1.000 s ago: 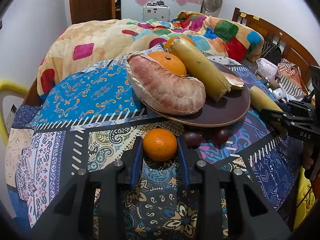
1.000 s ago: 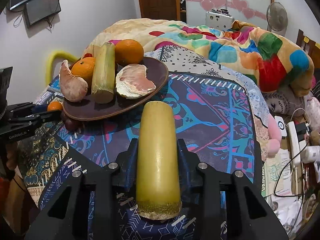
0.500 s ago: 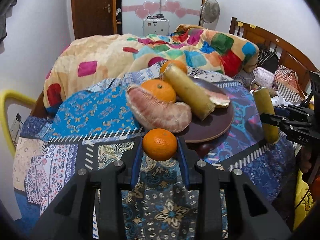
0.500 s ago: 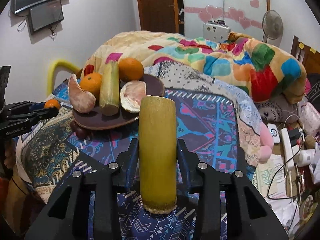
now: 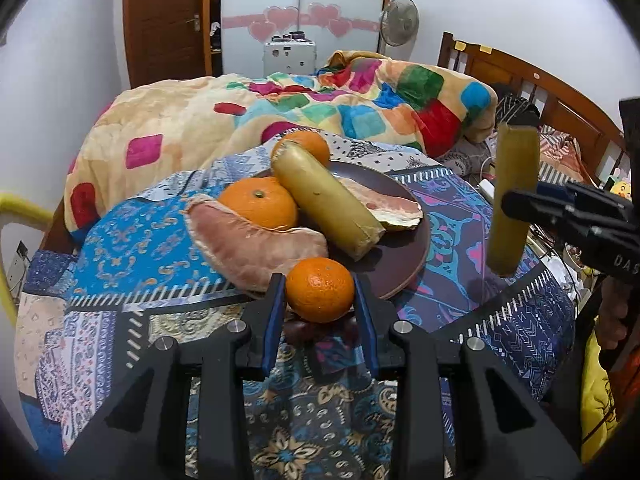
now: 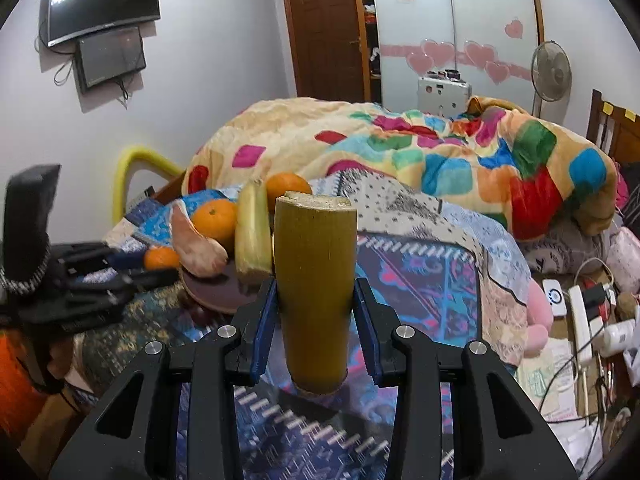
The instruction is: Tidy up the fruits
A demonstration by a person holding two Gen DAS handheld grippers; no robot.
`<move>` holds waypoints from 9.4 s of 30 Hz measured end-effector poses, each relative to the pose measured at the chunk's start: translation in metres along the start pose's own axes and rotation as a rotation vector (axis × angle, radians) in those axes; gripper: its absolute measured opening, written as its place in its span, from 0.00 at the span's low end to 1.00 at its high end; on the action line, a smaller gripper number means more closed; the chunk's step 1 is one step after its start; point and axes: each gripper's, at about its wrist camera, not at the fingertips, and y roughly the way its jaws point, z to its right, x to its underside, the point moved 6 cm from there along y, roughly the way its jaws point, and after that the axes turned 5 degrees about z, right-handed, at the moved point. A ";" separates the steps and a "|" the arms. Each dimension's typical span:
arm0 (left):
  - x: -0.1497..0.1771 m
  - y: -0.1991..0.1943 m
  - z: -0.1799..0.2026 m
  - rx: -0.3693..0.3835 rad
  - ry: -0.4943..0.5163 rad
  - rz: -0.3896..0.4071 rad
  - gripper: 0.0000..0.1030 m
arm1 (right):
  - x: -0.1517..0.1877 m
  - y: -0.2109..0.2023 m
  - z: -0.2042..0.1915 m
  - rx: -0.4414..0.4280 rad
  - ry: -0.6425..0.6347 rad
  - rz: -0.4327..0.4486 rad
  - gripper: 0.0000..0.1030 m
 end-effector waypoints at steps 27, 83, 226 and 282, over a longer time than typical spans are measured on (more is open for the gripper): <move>0.005 0.032 0.007 0.045 0.016 -0.031 0.33 | -0.017 0.062 -0.034 -0.063 -0.030 -0.027 0.34; 0.021 -0.011 -0.043 -0.035 -0.079 0.016 0.40 | 0.000 0.082 -0.048 -0.046 -0.192 -0.118 0.41; 0.017 0.015 -0.014 0.016 -0.013 -0.044 0.27 | -0.001 0.062 -0.064 -0.098 -0.158 -0.083 0.21; -0.005 -0.292 0.057 -0.209 -0.005 0.627 1.00 | -0.036 -0.207 -0.111 0.114 -0.077 0.562 1.00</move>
